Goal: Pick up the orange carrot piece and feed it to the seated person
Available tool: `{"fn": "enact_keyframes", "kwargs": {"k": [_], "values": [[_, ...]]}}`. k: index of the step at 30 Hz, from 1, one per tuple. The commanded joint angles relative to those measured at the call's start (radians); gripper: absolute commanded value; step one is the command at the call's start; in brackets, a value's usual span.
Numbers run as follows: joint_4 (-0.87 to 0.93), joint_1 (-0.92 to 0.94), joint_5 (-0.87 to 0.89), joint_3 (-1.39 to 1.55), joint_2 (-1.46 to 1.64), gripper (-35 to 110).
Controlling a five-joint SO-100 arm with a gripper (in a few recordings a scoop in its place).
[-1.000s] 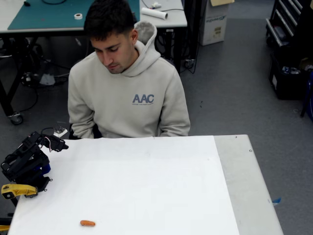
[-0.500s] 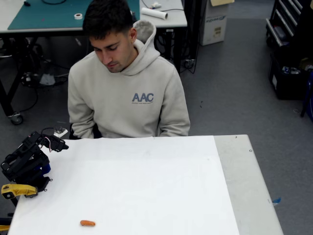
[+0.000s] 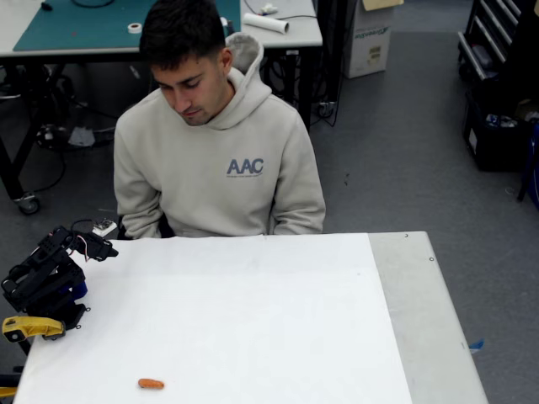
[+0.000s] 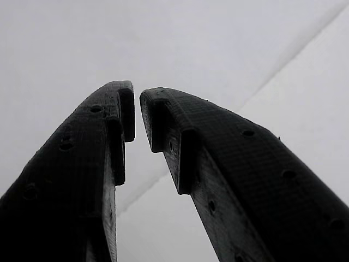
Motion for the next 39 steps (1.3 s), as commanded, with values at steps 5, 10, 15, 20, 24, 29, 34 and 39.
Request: {"fn": "enact_keyframes", "kwargs": {"k": [5,10,15,20,24,29,34,39], "values": [[-0.006,-0.008,-0.015,-0.003,0.006,-2],[-0.006,-0.008,-0.017,-0.003,0.006,-2],[-0.006,-0.005,-0.012,-0.003,0.006,-2],[-0.006,0.0,-0.006,-0.003,0.006,-2],[-0.006,0.002,-0.008,-0.003,0.006,-2],[-0.006,0.003,-0.006,-0.005,0.005,-2],[-0.006,0.005,-0.006,-0.011,0.003,-2],[-0.006,0.006,-0.005,-0.012,0.0,-2]]}}
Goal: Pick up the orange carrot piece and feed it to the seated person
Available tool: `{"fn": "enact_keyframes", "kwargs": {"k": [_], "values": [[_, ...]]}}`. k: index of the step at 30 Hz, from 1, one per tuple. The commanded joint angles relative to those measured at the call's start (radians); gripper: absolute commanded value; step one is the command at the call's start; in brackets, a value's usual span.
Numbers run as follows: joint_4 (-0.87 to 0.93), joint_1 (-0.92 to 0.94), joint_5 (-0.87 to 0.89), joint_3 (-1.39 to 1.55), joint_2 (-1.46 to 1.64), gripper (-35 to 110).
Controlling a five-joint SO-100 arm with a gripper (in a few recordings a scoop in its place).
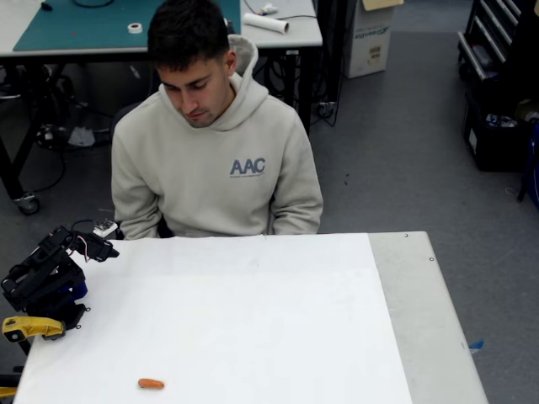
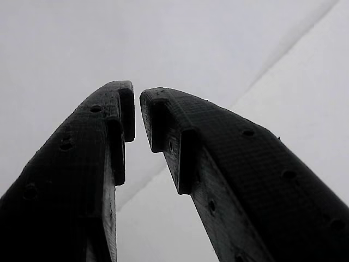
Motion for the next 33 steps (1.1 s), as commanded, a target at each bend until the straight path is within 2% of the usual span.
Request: {"fn": "enact_keyframes", "kwargs": {"k": [1,7,13,20,33], "values": [[-0.006,-0.015,-0.006,-0.012,0.0,-2],[-0.028,-0.014,-0.015,-0.031,-0.064,-2],[-0.17,-0.012,-0.006,-0.167,-0.273,-2],[-0.212,-0.002,-0.006,-0.337,-0.534,-2],[-0.222,0.264,-0.008,-0.575,-0.899,-2]]}}
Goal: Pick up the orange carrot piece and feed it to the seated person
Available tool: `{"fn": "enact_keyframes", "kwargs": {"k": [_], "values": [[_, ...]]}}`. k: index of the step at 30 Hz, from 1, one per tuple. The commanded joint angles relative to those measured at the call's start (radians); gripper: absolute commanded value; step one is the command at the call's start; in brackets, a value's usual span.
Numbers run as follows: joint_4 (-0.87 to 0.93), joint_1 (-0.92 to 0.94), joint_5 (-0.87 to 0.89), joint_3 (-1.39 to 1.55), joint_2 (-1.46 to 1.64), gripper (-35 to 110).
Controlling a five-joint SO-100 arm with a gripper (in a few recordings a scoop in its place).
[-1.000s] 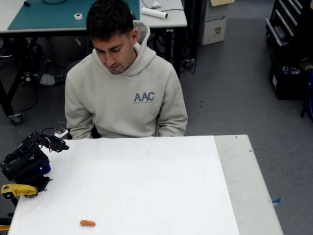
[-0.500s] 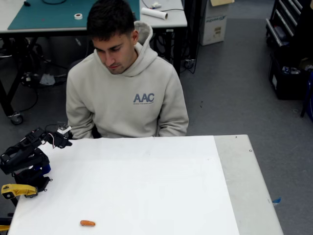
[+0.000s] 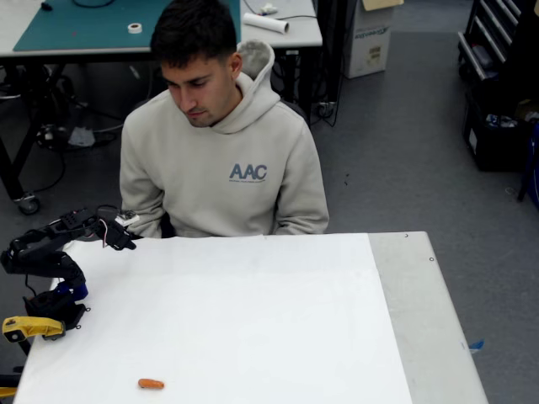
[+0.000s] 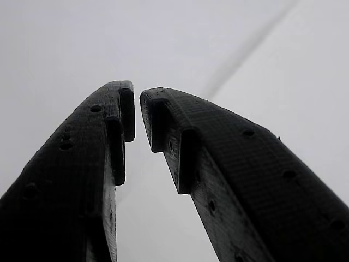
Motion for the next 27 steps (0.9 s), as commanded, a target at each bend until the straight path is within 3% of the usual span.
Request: {"fn": "enact_keyframes", "kwargs": {"k": [1,14,27], "values": [[-0.008,0.089,-0.012,-0.14,-0.098,-2],[0.003,0.534,-0.021,-0.451,-0.492,-2],[0.003,0.908,-0.023,-0.643,-0.65,-2]]}}
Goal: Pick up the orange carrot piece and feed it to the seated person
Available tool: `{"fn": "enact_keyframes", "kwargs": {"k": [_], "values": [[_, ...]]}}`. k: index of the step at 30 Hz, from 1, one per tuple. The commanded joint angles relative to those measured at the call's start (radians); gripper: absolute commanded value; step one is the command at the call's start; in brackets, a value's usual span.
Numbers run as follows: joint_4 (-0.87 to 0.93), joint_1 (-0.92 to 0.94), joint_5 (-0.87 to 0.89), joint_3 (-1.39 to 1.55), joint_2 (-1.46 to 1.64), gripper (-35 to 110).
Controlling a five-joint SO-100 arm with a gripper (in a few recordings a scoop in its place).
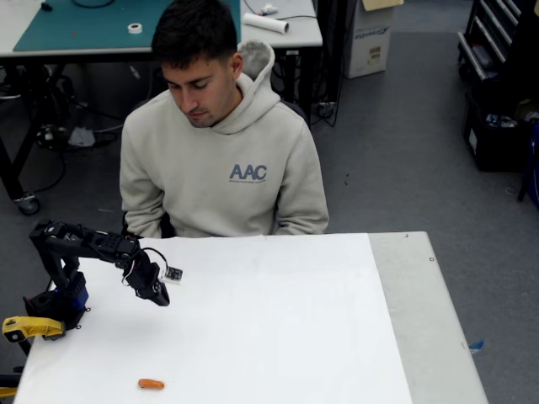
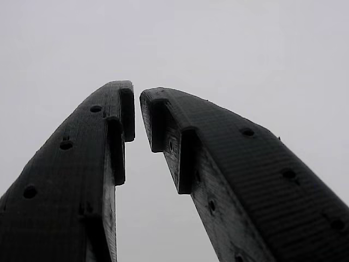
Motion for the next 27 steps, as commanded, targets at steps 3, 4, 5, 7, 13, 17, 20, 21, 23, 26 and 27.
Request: {"fn": "enact_keyframes", "kwargs": {"k": [3,4,5,7,13,17,20,21,23,26,27], "values": [[-0.011,0.133,-0.012,-0.114,-0.04,-2],[-0.011,0.158,-0.012,-0.124,-0.055,-2],[-0.012,0.181,-0.012,-0.137,-0.072,-2],[-0.012,0.229,-0.012,-0.172,-0.106,-2],[-0.012,0.351,-0.023,-0.304,-0.221,-2],[-0.012,0.397,-0.146,-0.364,-0.291,-2],[-0.012,0.425,-0.232,-0.38,-0.339,-2],[-0.012,0.44,-0.255,-0.39,-0.353,-2],[-0.012,0.477,-0.278,-0.394,-0.37,-2],[-0.012,0.515,-0.296,-0.413,-0.39,-2],[-0.012,0.523,-0.299,-0.425,-0.394,-2]]}}
